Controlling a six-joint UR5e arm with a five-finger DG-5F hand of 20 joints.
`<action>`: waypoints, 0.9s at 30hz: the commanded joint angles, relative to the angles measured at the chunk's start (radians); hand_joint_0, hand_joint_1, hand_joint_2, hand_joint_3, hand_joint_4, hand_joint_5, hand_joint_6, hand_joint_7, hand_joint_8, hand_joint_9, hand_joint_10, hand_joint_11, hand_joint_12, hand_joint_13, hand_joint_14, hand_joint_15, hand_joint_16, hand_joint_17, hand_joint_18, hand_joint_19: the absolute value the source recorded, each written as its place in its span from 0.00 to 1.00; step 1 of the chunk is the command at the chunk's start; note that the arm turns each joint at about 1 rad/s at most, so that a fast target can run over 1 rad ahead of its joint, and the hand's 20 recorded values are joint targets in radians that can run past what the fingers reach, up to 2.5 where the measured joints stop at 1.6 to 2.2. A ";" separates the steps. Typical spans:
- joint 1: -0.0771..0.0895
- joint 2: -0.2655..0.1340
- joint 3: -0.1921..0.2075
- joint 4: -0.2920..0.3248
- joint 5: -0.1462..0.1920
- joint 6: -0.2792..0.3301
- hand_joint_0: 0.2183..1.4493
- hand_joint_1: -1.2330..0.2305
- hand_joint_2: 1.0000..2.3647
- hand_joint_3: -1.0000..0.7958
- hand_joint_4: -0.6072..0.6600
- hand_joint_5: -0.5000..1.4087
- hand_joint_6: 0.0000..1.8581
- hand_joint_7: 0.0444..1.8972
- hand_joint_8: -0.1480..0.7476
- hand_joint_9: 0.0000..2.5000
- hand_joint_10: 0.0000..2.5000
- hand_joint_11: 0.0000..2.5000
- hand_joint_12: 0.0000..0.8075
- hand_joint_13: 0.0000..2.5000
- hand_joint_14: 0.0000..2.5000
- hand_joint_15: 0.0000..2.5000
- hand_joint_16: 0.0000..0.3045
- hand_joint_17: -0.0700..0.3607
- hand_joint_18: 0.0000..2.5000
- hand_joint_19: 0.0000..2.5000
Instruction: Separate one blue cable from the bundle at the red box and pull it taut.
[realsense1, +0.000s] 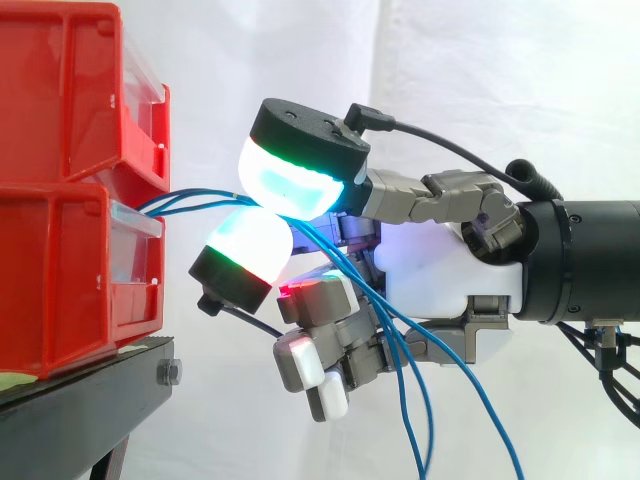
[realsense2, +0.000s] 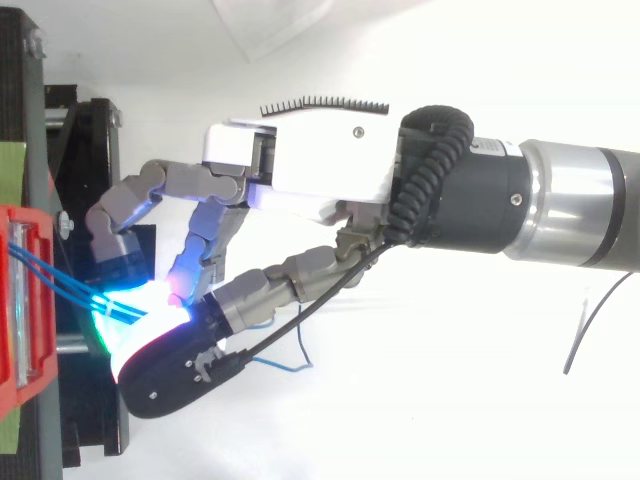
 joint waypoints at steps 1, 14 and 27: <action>0.000 0.000 0.000 0.000 0.000 0.000 0.41 0.20 0.01 0.41 0.44 0.18 0.48 0.65 0.50 0.49 0.01 0.45 0.45 0.43 0.01 0.27 0.14 0.39 0.38 0.29; 0.000 0.000 -0.002 -0.006 0.000 -0.002 0.27 0.24 0.00 0.28 0.52 0.20 0.49 0.61 0.52 0.53 0.01 0.45 0.47 0.46 0.01 0.28 0.14 0.39 0.40 0.30; 0.000 0.000 -0.002 -0.009 0.000 -0.009 0.30 0.49 0.00 0.28 0.53 0.20 0.46 0.61 0.51 0.53 0.01 0.43 0.46 0.45 0.01 0.28 0.14 0.39 0.39 0.31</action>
